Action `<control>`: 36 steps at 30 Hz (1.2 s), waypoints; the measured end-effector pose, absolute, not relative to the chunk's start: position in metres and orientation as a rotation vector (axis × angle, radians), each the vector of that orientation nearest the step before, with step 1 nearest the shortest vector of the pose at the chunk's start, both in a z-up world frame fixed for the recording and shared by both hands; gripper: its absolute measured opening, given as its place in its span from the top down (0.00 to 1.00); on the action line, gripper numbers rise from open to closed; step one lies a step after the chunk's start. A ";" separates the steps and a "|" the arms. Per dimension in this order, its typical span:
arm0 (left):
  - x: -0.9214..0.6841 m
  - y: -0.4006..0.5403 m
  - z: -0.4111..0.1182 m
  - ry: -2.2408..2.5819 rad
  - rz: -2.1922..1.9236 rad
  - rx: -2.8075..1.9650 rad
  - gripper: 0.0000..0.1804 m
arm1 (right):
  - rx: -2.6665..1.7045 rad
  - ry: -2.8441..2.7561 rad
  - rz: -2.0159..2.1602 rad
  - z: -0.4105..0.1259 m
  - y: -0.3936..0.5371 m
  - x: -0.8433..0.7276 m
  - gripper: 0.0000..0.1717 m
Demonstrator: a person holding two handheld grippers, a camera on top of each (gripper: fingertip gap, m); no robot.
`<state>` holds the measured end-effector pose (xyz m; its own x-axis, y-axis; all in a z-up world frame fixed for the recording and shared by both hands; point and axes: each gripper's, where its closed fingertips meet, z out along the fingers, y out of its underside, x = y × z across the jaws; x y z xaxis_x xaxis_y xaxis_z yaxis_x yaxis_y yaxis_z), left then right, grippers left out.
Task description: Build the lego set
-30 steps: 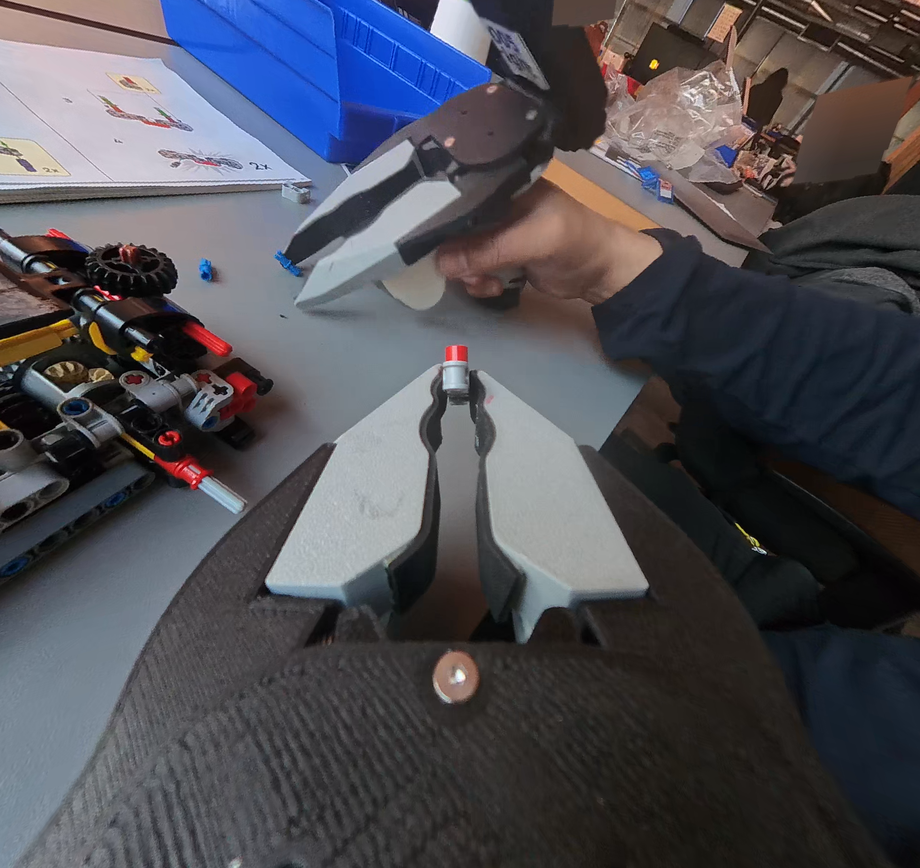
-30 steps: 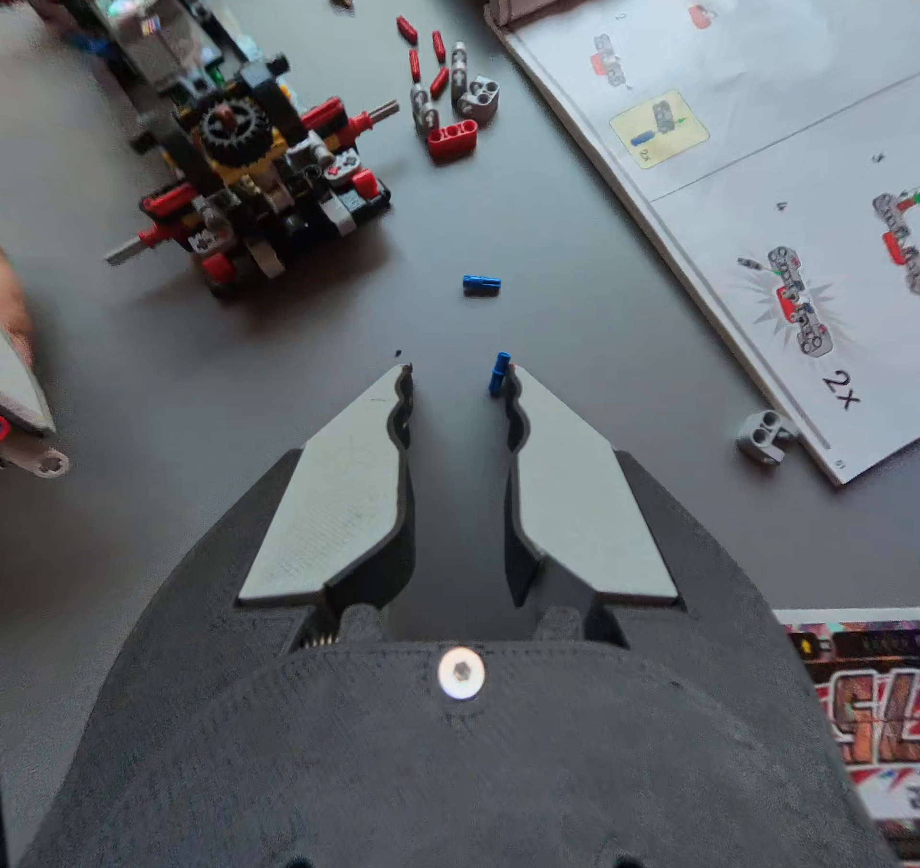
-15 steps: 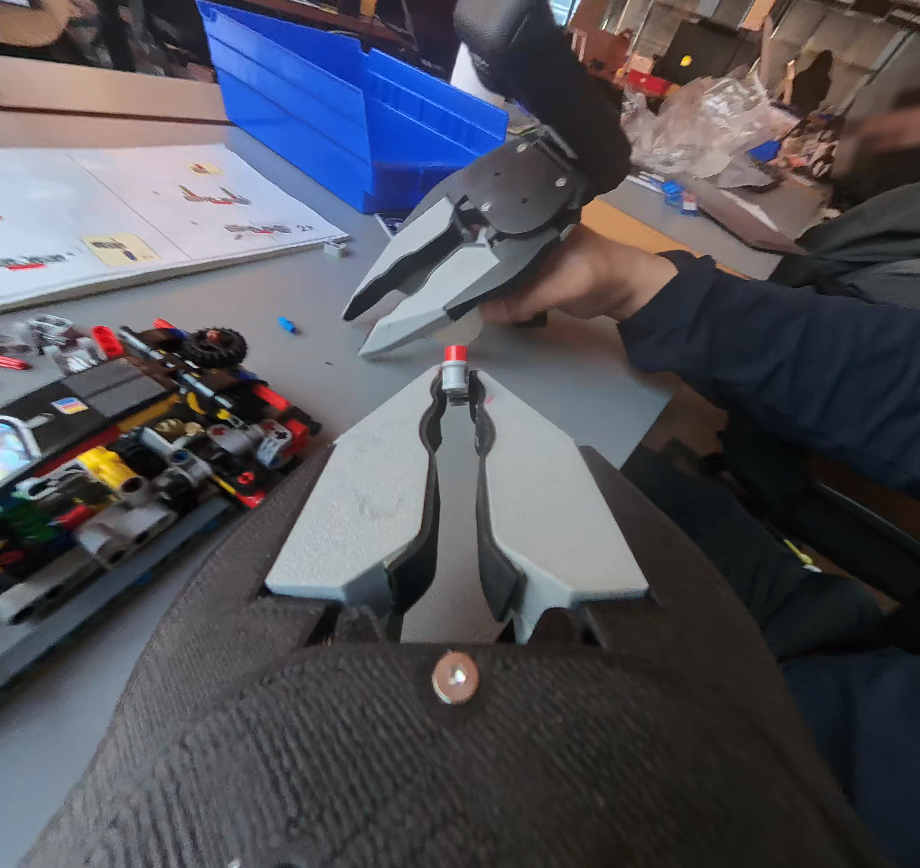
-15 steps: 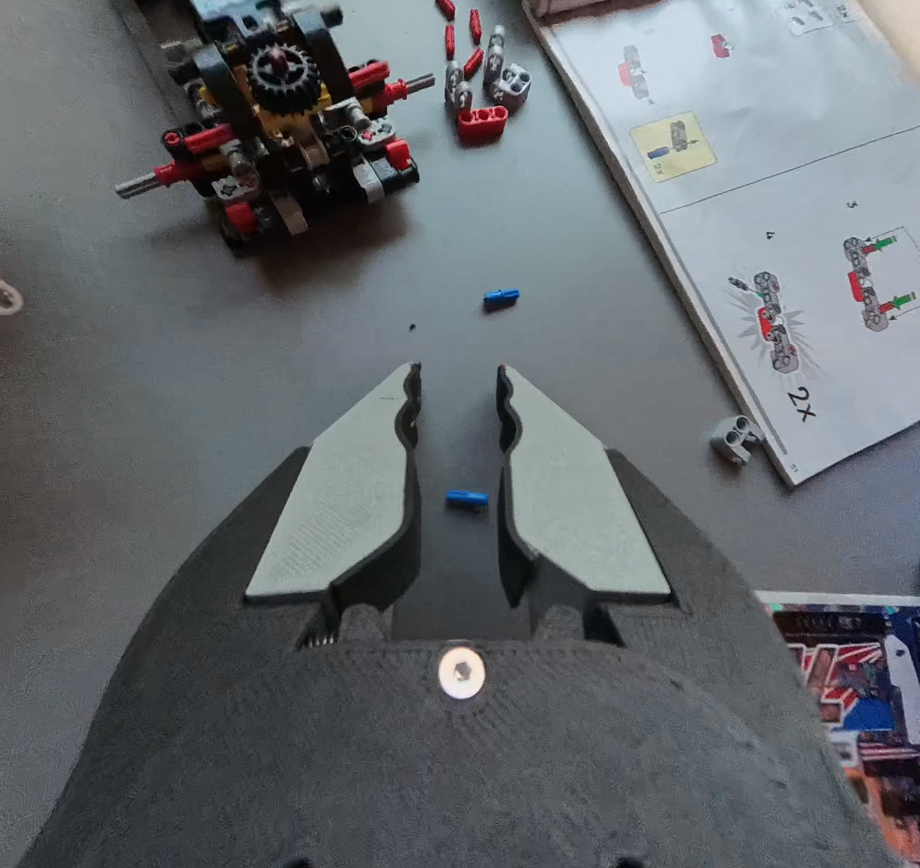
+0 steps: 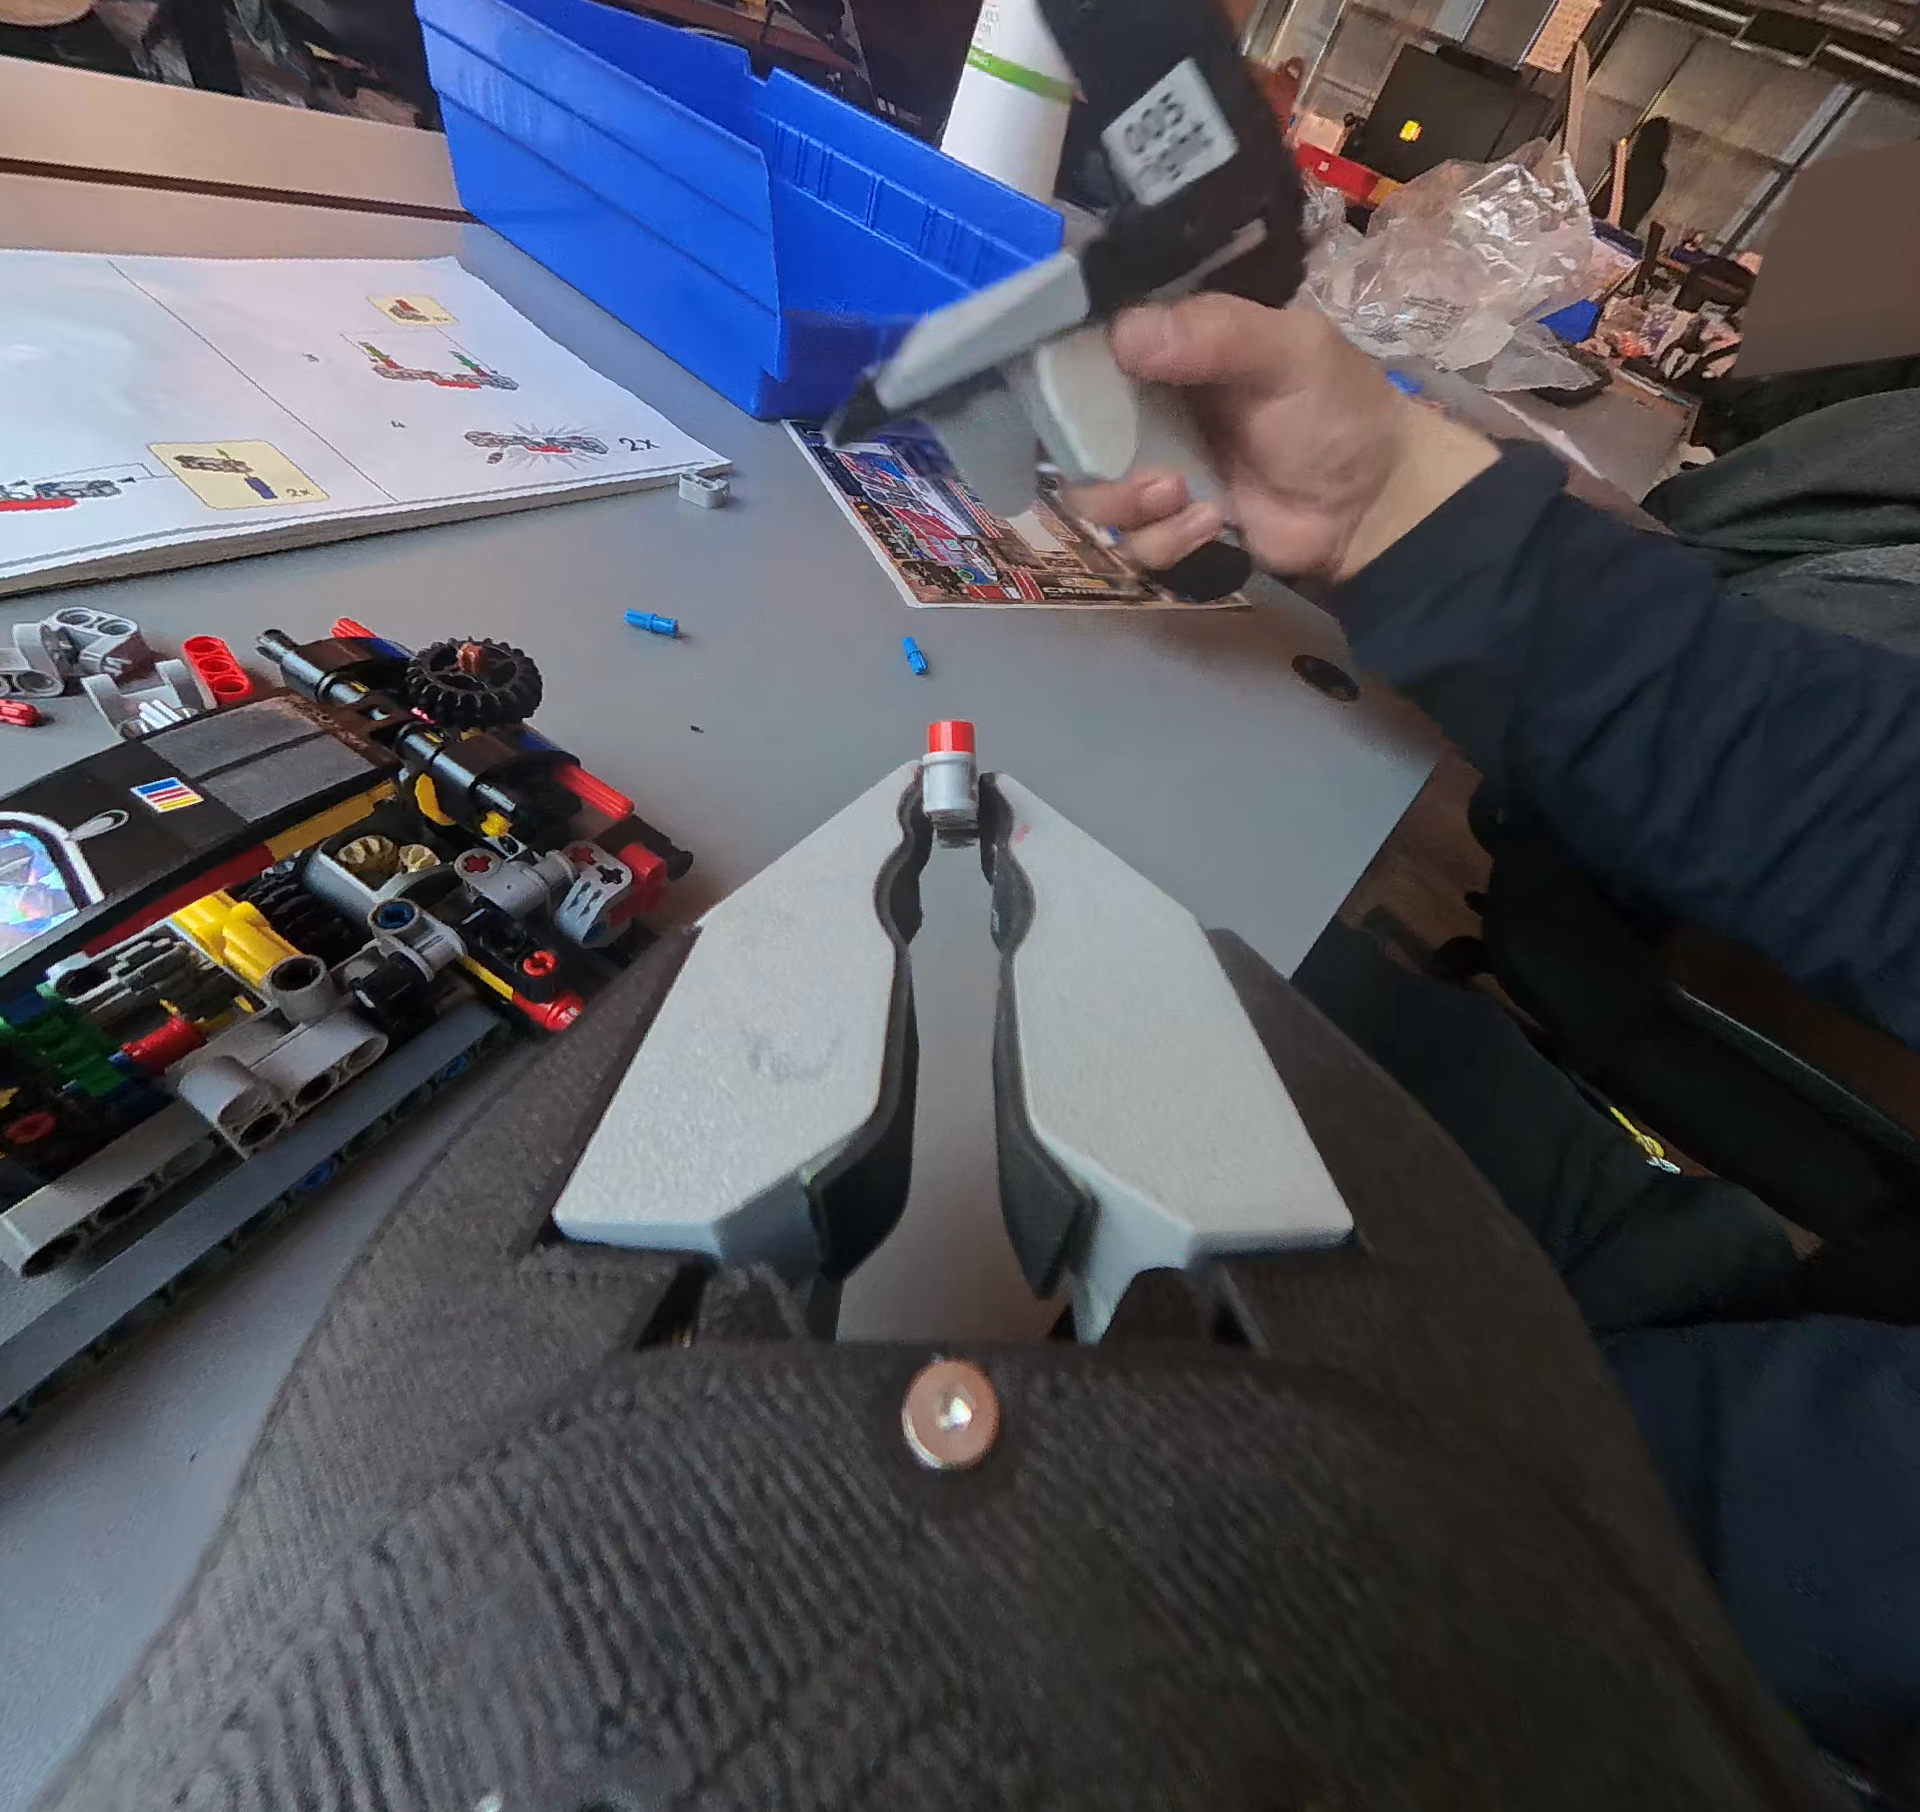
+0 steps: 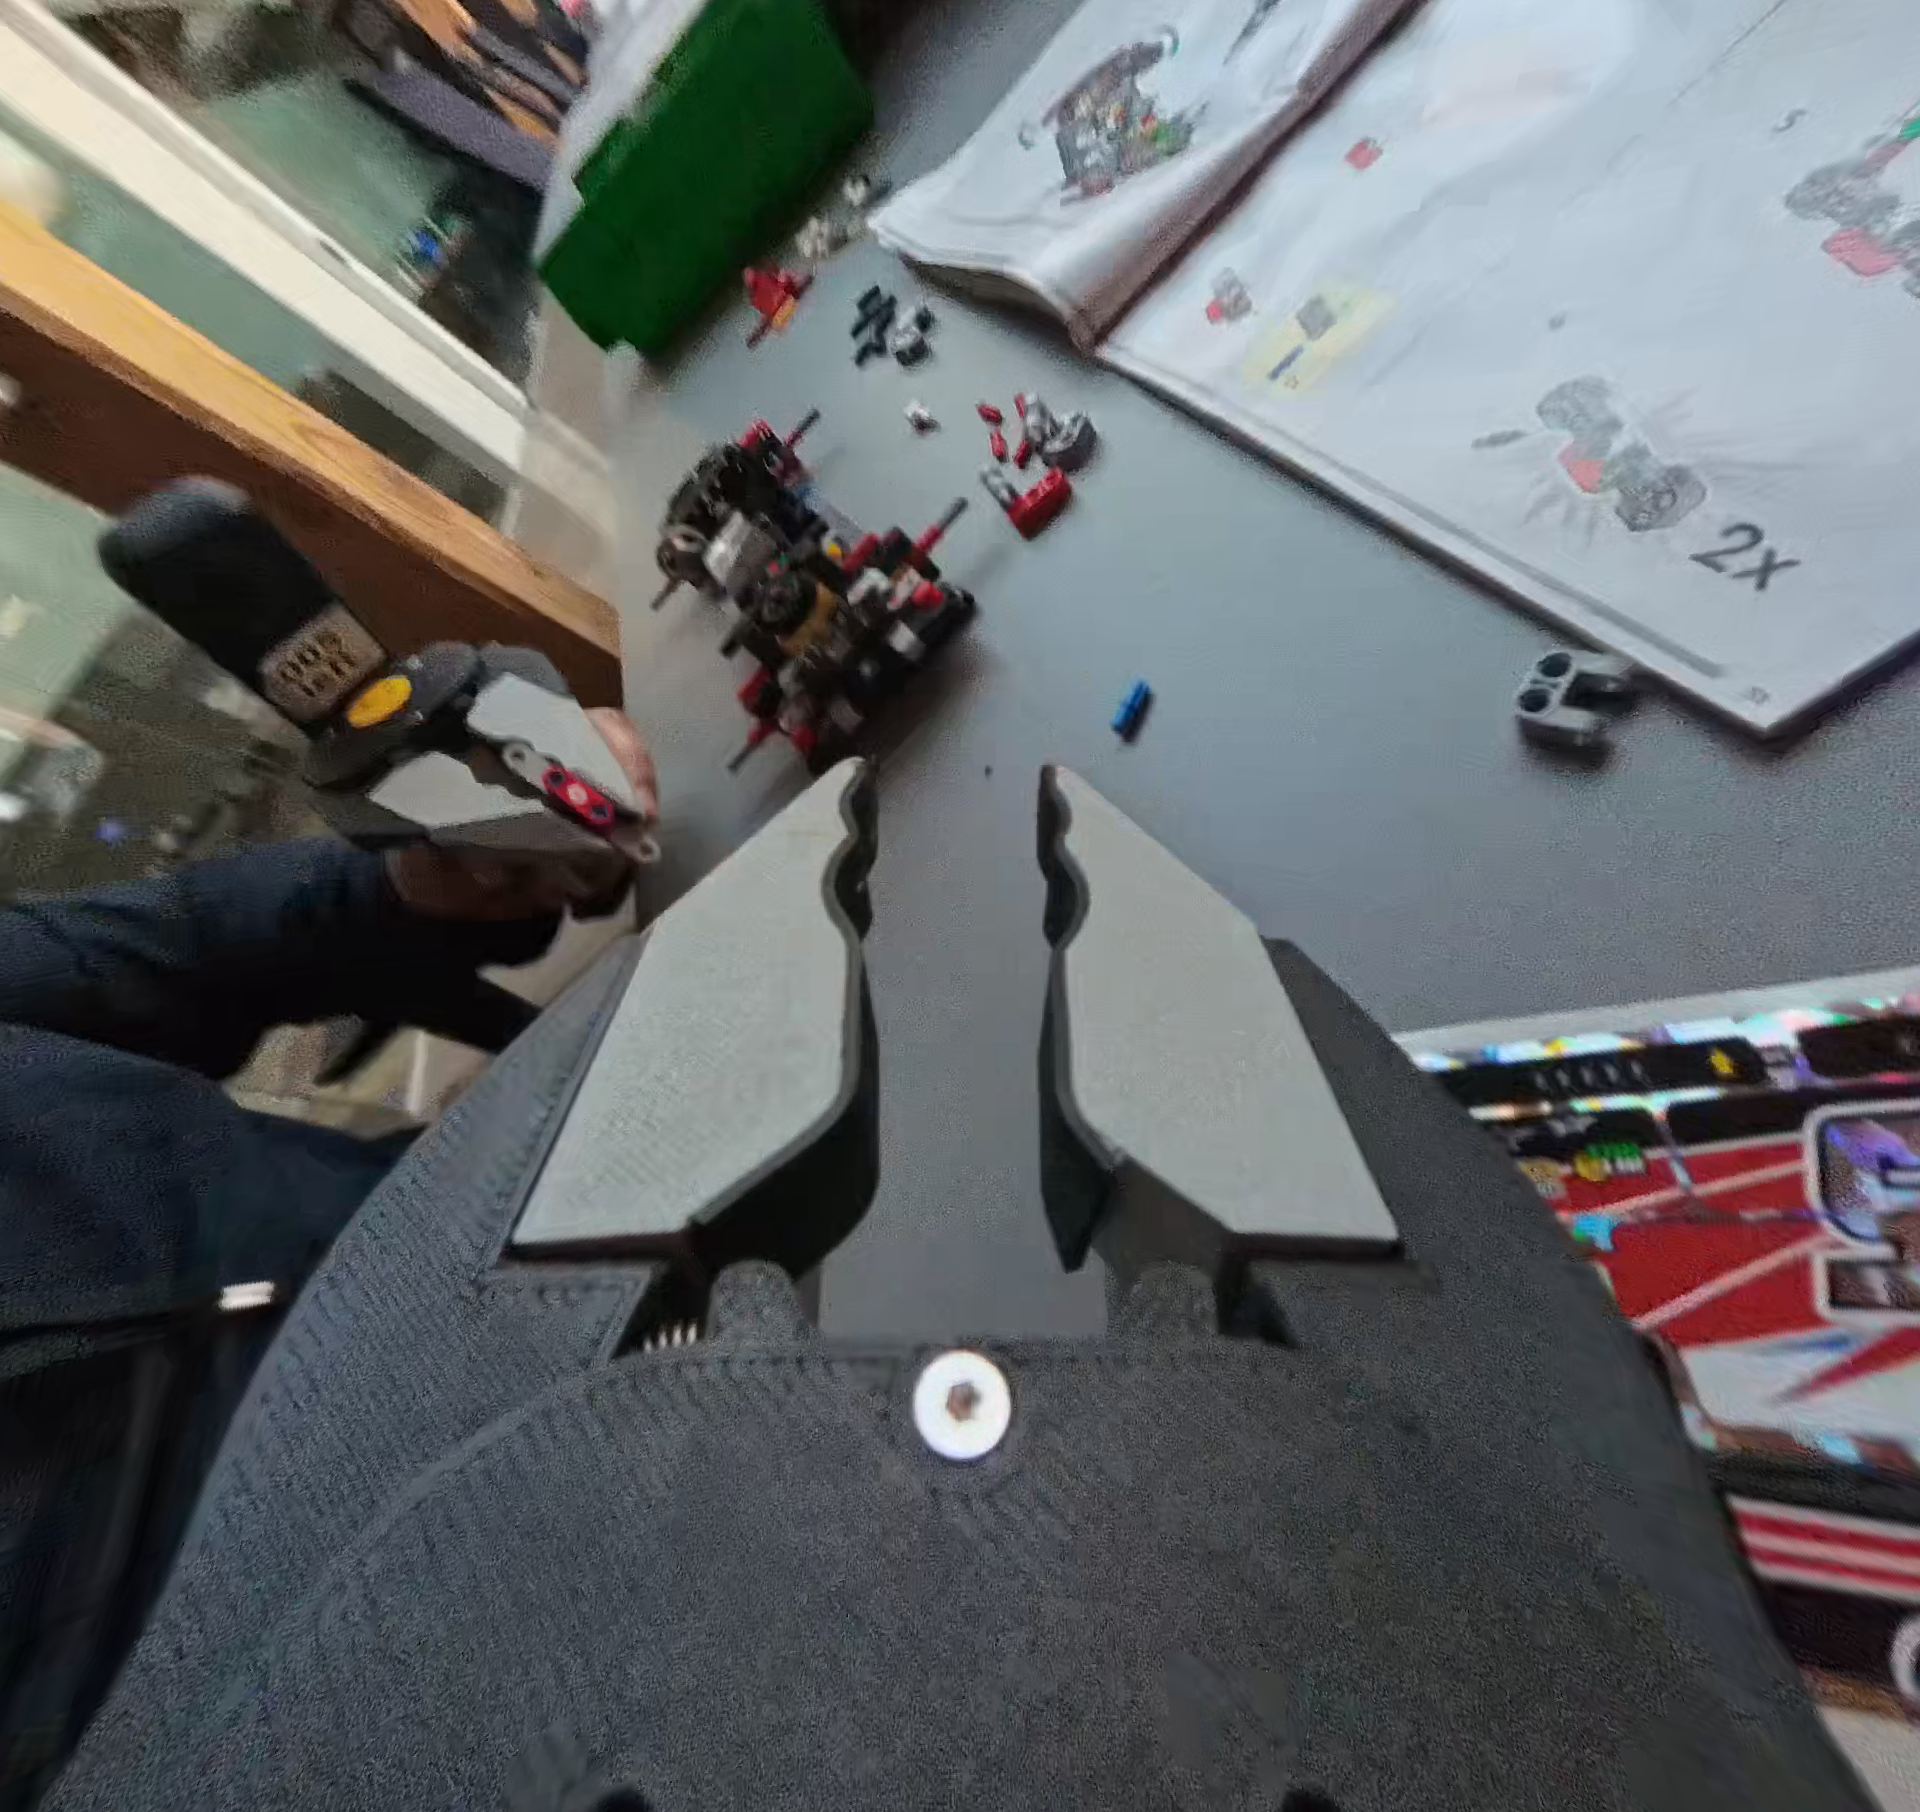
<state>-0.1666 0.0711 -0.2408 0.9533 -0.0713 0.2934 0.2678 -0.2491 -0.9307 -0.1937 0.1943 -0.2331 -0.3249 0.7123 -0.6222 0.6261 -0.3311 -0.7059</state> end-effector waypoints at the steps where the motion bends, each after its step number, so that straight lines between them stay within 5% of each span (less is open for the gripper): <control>1: -0.166 0.071 -0.241 -0.145 -0.327 -1.794 0.97 | -1.749 -1.910 1.587 -0.241 0.194 -0.178 0.92; 2: -0.166 0.070 -0.240 -0.142 -0.333 -1.791 0.97 | -1.706 -2.043 1.402 -0.251 0.195 -0.162 1.00; 4: -0.165 0.070 -0.241 -0.136 -0.348 -1.794 0.97 | -1.661 -2.197 1.022 -0.274 0.209 -0.139 1.00; 9: -0.163 0.071 -0.241 -0.137 -0.369 -1.799 0.97 | -1.652 -2.332 0.862 -0.305 0.196 -0.143 1.00; 16: -0.164 0.071 -0.241 -0.148 -0.380 -1.795 0.97 | -1.532 -2.225 1.011 -0.305 0.178 -0.240 1.00; 20: -0.164 0.070 -0.239 -0.138 -0.384 -1.781 0.97 | -1.541 -2.056 1.269 -0.260 0.179 -0.275 1.00; 23: -0.163 0.067 -0.237 -0.131 -0.403 -1.758 0.97 | -1.498 -2.075 1.275 -0.247 0.180 -0.251 0.83; 29: -0.160 0.064 -0.233 -0.108 -0.423 -1.730 0.97 | -1.189 -2.291 1.079 -0.292 0.118 -0.214 0.75; 31: -0.160 0.064 -0.234 -0.107 -0.421 -1.733 0.97 | -1.094 -2.337 1.019 -0.304 0.105 -0.223 0.79; 34: -0.160 0.064 -0.234 -0.108 -0.418 -1.736 0.97 | -1.055 -2.347 0.941 -0.305 0.107 -0.241 1.00; 36: -0.160 0.064 -0.234 -0.108 -0.418 -1.734 0.97 | -1.107 -2.327 0.952 -0.305 0.112 -0.253 1.00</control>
